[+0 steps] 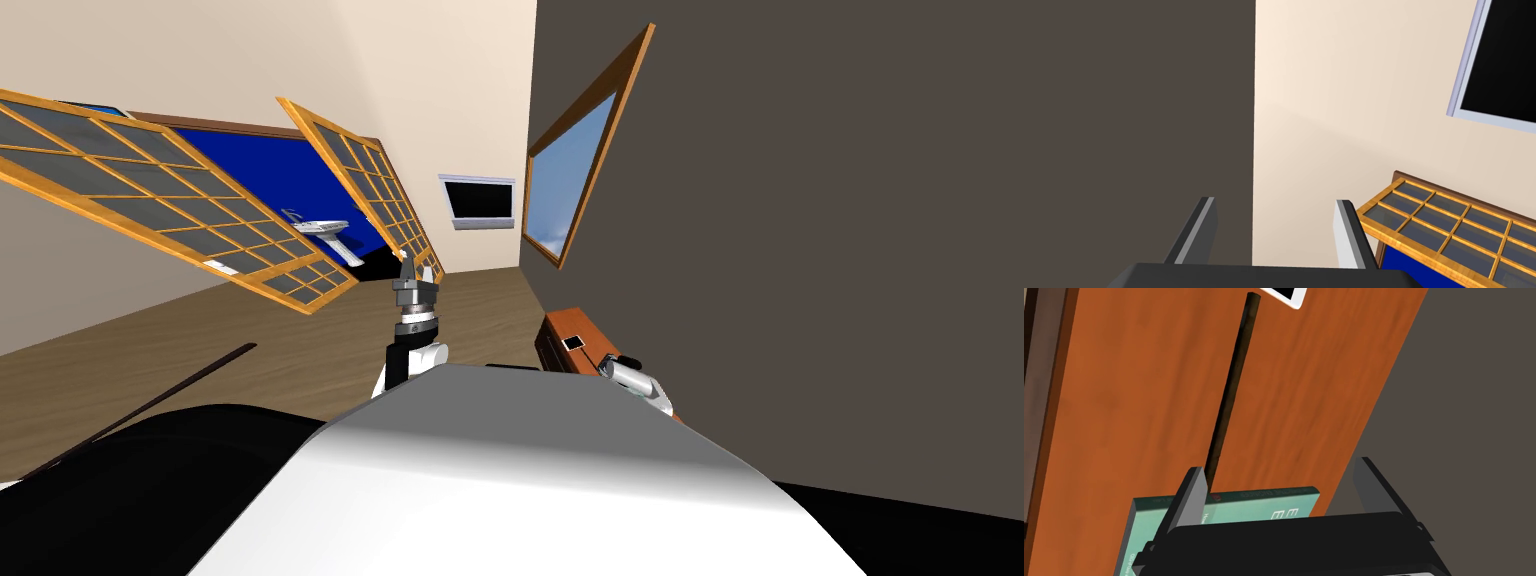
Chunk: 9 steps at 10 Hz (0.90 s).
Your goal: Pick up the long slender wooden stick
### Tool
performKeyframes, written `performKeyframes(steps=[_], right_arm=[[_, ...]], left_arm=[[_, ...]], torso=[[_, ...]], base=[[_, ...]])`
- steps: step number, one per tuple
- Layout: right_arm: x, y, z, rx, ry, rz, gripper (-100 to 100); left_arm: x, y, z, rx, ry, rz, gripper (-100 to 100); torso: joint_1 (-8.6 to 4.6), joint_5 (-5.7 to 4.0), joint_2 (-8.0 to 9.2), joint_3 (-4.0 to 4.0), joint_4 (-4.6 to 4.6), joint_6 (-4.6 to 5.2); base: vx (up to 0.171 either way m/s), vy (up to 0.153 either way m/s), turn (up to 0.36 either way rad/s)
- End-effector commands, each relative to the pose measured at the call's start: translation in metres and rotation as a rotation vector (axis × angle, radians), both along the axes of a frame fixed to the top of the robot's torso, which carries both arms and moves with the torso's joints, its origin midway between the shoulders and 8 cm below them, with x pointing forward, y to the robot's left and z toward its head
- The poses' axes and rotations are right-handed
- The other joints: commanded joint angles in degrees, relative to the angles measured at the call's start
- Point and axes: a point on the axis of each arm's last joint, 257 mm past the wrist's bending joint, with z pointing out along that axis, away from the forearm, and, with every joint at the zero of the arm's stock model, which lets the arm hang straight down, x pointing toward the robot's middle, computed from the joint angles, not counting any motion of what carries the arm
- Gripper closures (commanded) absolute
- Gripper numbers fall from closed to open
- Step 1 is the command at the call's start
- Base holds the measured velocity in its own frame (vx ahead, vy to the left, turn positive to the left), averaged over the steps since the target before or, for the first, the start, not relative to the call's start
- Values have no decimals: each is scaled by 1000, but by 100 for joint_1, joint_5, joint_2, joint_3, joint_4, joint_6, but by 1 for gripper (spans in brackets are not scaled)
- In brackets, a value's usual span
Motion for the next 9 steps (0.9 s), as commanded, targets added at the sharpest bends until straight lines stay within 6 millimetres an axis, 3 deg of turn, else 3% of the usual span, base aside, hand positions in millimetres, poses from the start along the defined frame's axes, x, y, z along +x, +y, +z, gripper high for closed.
performKeyframes(steps=[1,2,3,4,5,6,9], right_arm=[[-23,-3,-15,42,61,-59,-100],[-24,-3,-16,44,64,-60,-100],[-41,-7,-25,76,105,-108,-100],[-42,-6,-26,79,111,-110,-100],[-59,-8,-34,113,153,-158,-100],[-60,-8,-34,114,154,-158,-100],[-92,-8,-48,180,231,-250,-100]], left_arm=[[0,0,0,0,0,0,0],[0,0,0,0,0,0,0],[0,0,0,0,0,0,0],[0,0,0,0,0,0,0],[0,0,0,0,0,0,0],[0,0,0,0,0,0,0],[0,0,0,0,0,0,0]], torso=[[0,0,0,0,0,0],[-1,0,-2,-1,0,-1],[-1,0,1,1,0,0],[-4,0,-1,0,0,-2],[-4,-1,1,0,0,0],[-3,0,-1,0,0,-1],[-6,-1,-10,-5,-1,-2]], base=[[58,-2,65],[49,-7,32],[56,-12,73],[51,-17,36],[58,-9,71],[55,-6,29],[70,-15,62]])
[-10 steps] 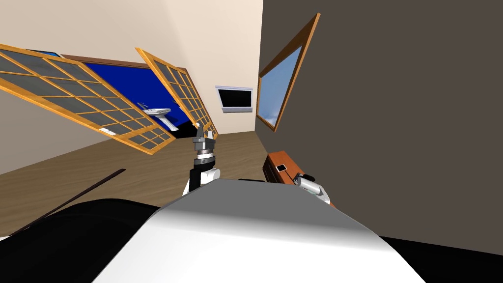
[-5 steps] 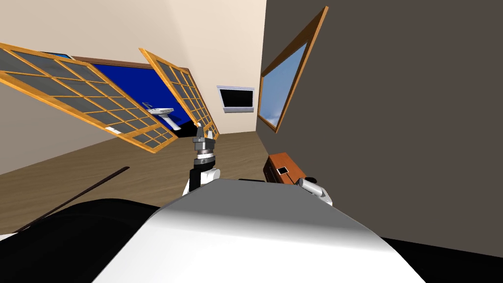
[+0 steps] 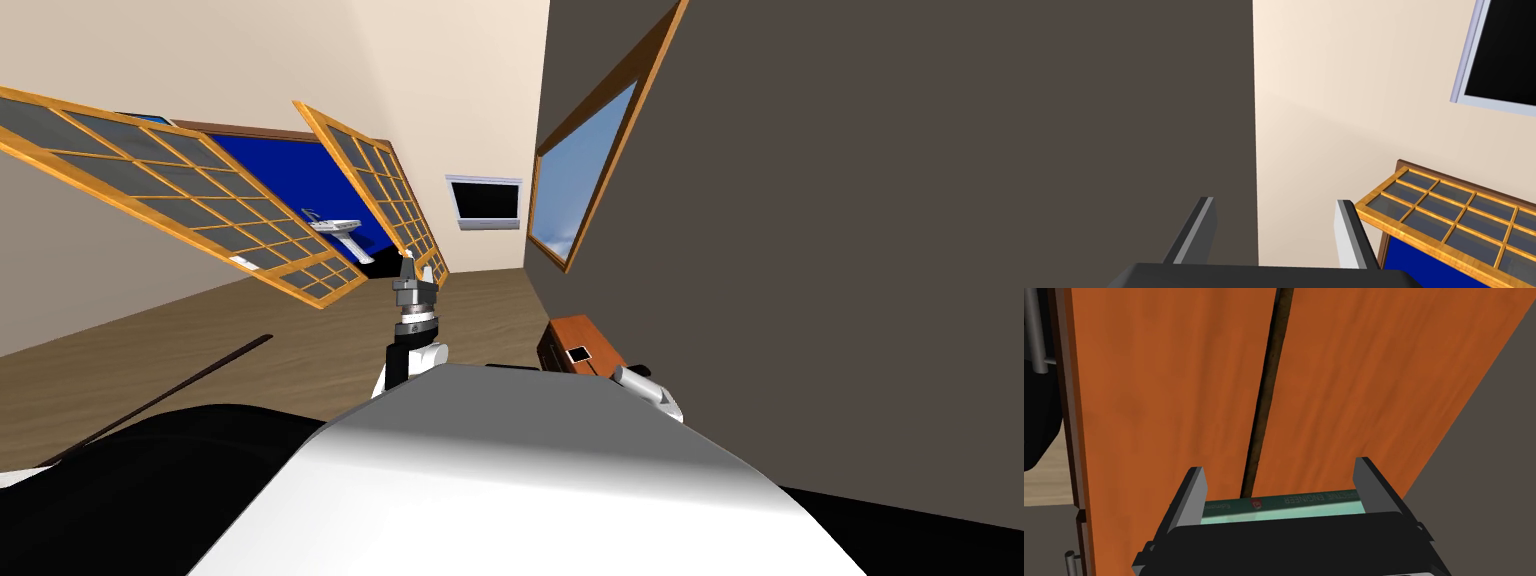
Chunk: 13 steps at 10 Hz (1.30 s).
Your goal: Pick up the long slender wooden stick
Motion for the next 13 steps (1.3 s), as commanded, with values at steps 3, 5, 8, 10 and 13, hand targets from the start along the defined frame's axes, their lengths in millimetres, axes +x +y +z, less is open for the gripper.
performKeyframes(steps=[3,5,8,10,13], right_arm=[[-33,2,-12,68,76,-94,-100],[-56,6,-17,120,126,-167,-100],[-81,13,-22,183,180,-252,-100],[-91,17,-23,213,202,-289,-100],[-96,19,-23,226,211,-306,-100]], left_arm=[[0,0,0,0,0,0,0],[0,0,0,0,0,0,0],[0,0,0,0,0,0,0],[0,0,0,0,0,0,0],[0,0,0,0,0,0,0]], torso=[[-2,0,-4,-2,0,-2],[-3,0,4,2,1,0],[-4,0,-8,-4,-1,0],[-2,-1,-5,-3,-1,0],[0,0,13,7,3,0]], base=[[72,-14,53],[60,-20,53],[90,-27,54],[75,-13,38],[29,-15,16]])
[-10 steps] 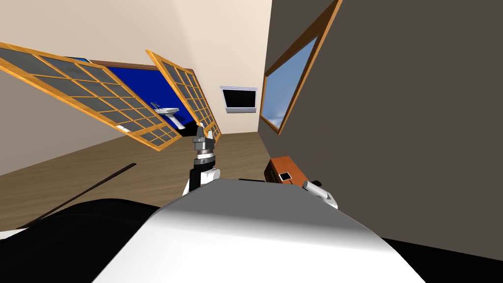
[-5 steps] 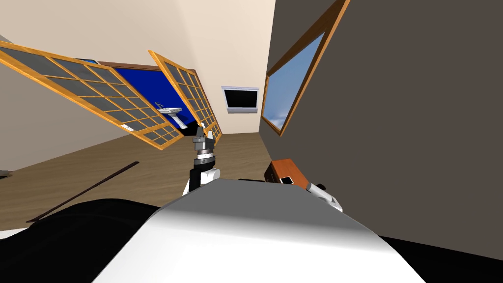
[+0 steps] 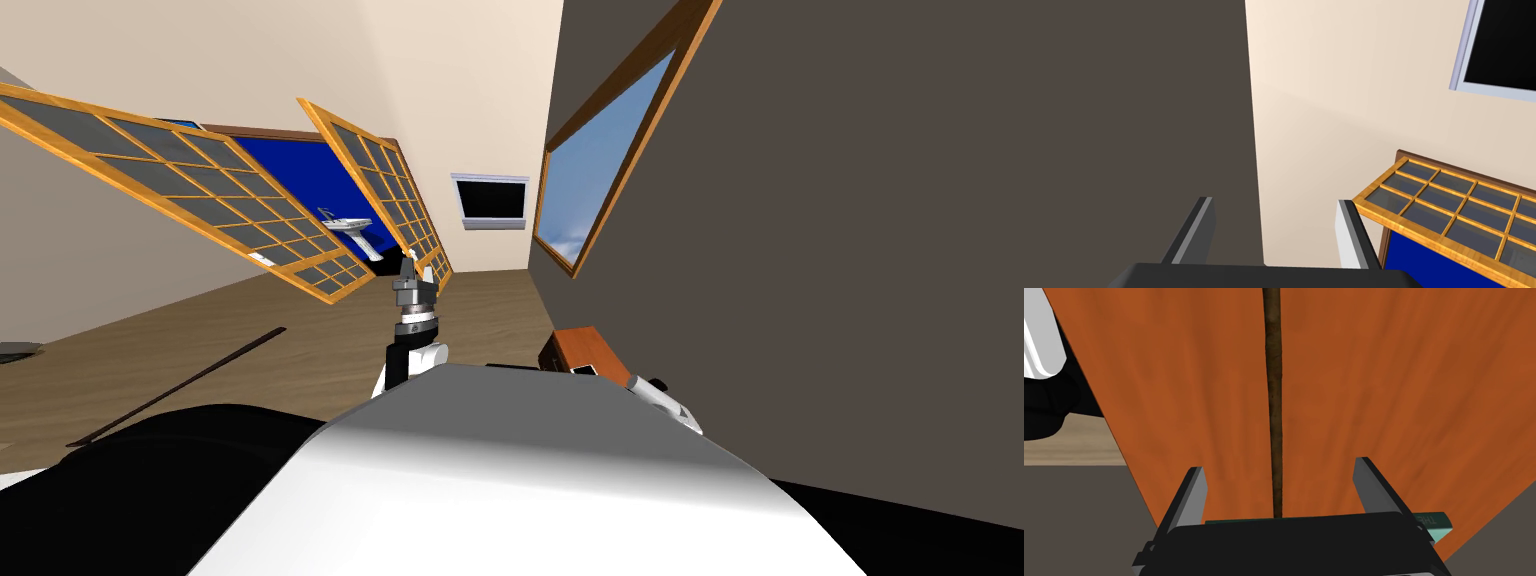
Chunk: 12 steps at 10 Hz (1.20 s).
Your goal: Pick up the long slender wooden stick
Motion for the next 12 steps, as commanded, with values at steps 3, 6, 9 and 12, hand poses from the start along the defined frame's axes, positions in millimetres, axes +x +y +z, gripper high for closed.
performKeyframes(steps=[3,6,9,12], right_arm=[[-6,6,-10,0,-1,-23,-100],[-13,13,-20,1,-1,-46,-100],[-13,13,-21,1,-1,-48,100],[-14,15,-22,5,1,-50,100]], left_arm=[[0,0,0,0,0,0,0],[0,0,0,0,0,0,0],[0,0,0,0,0,0,0],[0,0,0,0,0,0,0]], torso=[[-3,-1,12,7,3,-2],[-5,-1,16,9,4,0],[-1,0,12,8,3,1],[-16,-3,5,3,1,-1]], base=[[-17,-22,75],[-23,-28,74],[-11,-14,26],[0,0,0]])
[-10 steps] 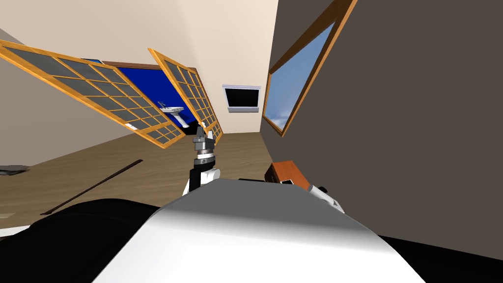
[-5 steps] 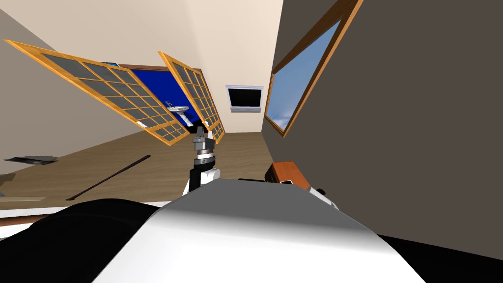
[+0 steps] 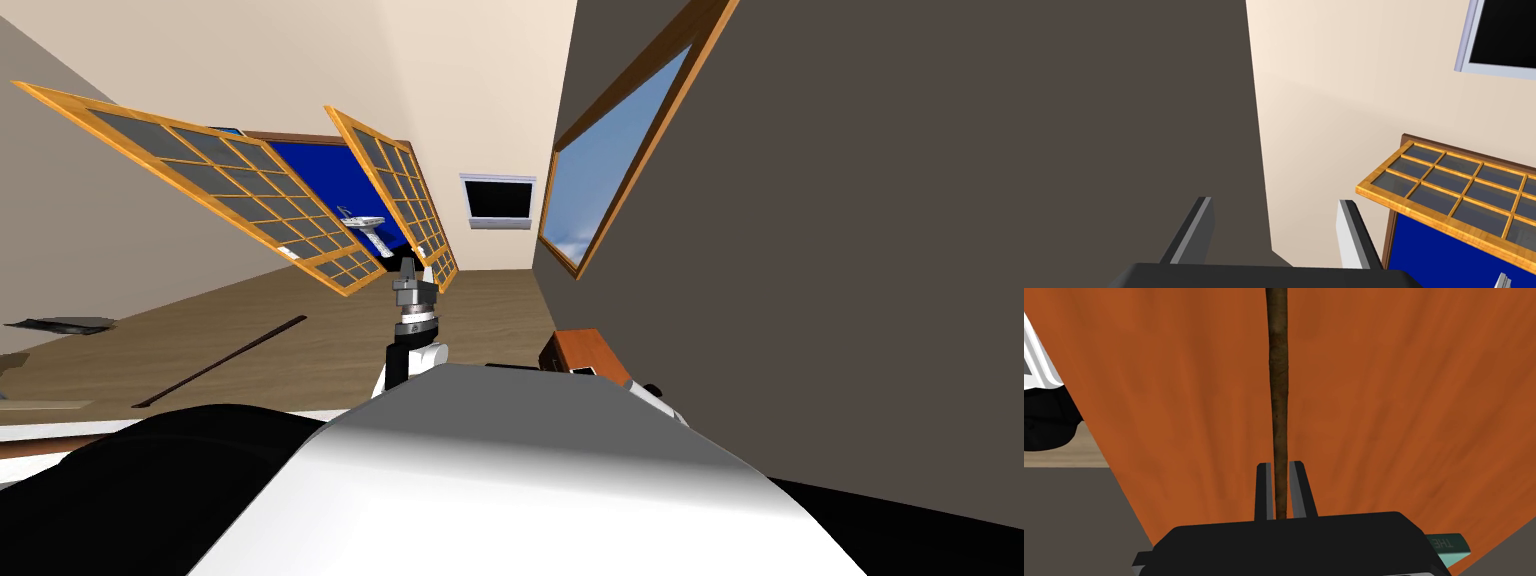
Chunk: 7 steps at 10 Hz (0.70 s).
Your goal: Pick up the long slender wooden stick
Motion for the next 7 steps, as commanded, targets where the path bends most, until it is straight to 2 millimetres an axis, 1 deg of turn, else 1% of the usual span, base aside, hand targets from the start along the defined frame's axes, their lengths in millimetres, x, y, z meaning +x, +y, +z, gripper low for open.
performKeyframes(steps=[1,2,3,7], right_arm=[[0,0,0,0,0,0,100],[0,0,0,0,0,0,0],[5,-6,7,-5,-2,16,100],[14,-16,22,-6,-1,50,100]], left_arm=[[0,0,0,0,0,0,0],[0,0,0,0,0,0,0],[0,0,0,0,0,0,0],[0,0,0,0,0,0,0]], torso=[[0,0,0,0,0,0],[1,2,0,0,0,0],[2,3,-1,0,0,0],[30,20,-11,-6,-2,4]], base=[[0,0,0],[0,0,0],[21,13,-106],[30,37,-101]])
